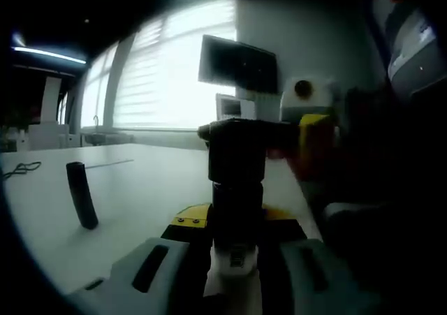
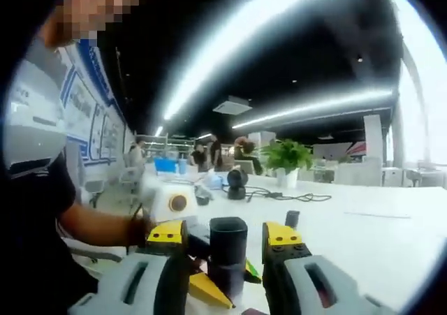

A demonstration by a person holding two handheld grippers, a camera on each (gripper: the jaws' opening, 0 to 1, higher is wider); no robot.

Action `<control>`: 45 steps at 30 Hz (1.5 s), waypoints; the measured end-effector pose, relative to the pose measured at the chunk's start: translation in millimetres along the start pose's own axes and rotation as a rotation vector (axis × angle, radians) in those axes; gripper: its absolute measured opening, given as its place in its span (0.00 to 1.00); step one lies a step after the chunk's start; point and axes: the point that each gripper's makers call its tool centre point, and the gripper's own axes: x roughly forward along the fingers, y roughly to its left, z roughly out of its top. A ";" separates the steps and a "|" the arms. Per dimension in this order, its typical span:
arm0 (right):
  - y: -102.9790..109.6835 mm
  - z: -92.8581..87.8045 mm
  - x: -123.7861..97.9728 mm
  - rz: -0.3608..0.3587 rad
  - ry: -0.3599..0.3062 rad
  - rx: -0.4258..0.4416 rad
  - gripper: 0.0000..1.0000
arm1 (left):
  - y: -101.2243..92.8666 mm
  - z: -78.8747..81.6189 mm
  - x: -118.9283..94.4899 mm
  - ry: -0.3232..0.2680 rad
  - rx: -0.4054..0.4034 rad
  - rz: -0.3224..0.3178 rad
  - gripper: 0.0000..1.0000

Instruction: Pick up cosmetic bottle twist off cap place on table pick up cap screw tight cap place on table

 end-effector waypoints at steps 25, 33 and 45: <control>-6.2 0.9 9.3 -0.224 0.015 -0.050 0.19 | -0.1 0.6 0.2 -0.001 -0.003 0.003 0.15; -5.0 -0.3 8.7 -0.207 0.010 -0.018 0.17 | -1.3 0.4 -0.1 0.000 0.002 0.000 0.15; -4.3 -0.2 7.9 -0.170 -0.006 -0.003 0.16 | -2.7 0.4 -0.2 0.000 0.003 0.000 0.15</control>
